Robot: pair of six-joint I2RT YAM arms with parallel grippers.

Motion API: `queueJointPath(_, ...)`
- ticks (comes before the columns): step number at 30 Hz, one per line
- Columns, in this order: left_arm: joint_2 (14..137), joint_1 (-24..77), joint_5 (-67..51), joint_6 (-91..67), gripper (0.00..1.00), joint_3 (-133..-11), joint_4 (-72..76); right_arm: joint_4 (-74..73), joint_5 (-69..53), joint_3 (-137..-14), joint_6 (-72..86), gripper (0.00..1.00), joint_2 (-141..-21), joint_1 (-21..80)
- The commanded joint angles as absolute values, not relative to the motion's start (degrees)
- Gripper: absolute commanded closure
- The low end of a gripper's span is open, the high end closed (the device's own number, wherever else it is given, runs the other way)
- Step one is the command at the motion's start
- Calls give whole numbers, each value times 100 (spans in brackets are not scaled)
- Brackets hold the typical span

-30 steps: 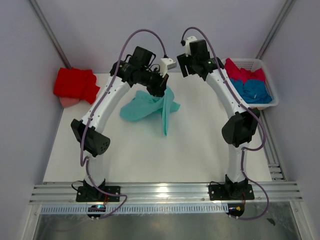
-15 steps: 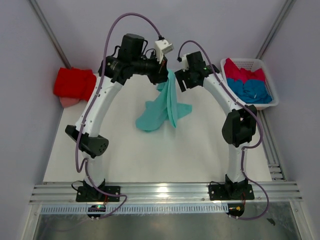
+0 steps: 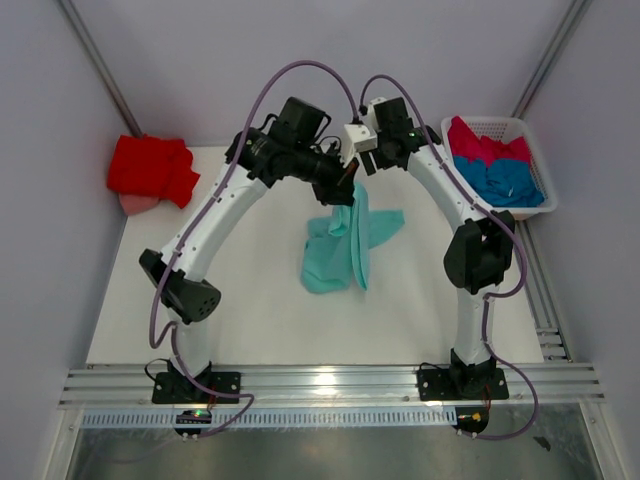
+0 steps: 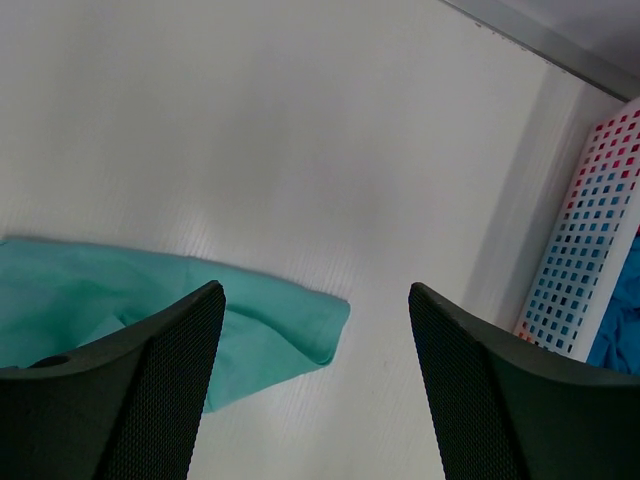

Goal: Fold and stack the t-shirts
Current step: Flatten the tshirt out

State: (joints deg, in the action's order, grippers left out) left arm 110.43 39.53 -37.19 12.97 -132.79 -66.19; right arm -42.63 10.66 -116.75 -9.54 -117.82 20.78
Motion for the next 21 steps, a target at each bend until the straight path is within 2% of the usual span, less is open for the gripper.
queueJointPath(1, 10820, 3867, -3218, 1590, 100, -13552, -6136, -4394, 627, -11646, -1002, 22, -11778, 2101)
queueJointPath(6, 10574, 3850, -2620, 1837, 100, -13720, -5968, -4702, 264, -11365, -1107, 22, -11786, 2101)
queueJointPath(15, 10503, 3858, -2883, 1423, 100, -12402, -6010, -4483, 456, -11566, -949, 22, -11681, 2092)
queueJointPath(21, 10872, 3858, -1610, 1521, 100, -11999, -6294, -4377, 870, -12049, -993, 22, -11356, 2092)
